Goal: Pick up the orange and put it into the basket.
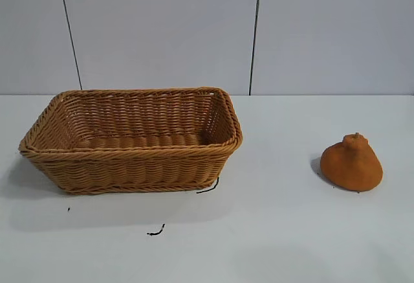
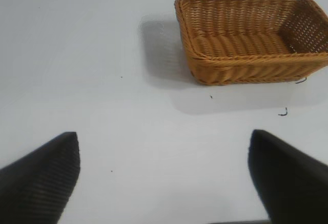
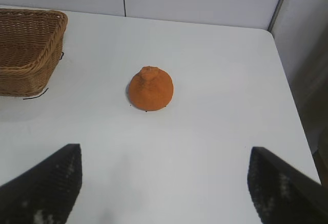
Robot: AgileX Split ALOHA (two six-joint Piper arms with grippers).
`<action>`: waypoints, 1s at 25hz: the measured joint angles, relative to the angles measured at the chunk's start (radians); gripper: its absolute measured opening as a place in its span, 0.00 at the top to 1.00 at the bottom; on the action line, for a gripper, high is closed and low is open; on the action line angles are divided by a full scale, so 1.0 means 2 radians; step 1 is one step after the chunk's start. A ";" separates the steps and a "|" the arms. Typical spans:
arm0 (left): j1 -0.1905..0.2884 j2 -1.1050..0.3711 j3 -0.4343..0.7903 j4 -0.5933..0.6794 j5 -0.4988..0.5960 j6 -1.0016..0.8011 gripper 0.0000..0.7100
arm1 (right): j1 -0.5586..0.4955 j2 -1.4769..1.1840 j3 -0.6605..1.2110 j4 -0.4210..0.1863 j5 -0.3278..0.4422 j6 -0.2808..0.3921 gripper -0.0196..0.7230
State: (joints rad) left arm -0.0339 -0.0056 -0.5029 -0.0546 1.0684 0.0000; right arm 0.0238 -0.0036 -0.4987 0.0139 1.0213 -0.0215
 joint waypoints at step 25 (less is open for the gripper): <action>0.000 0.000 0.000 0.000 0.000 0.000 0.10 | 0.000 0.442 -0.228 0.038 0.002 0.019 0.13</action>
State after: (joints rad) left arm -0.0339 -0.0056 -0.5029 -0.0546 1.0684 0.0000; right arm 0.0238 0.8800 -0.9553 0.0894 1.0253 0.0166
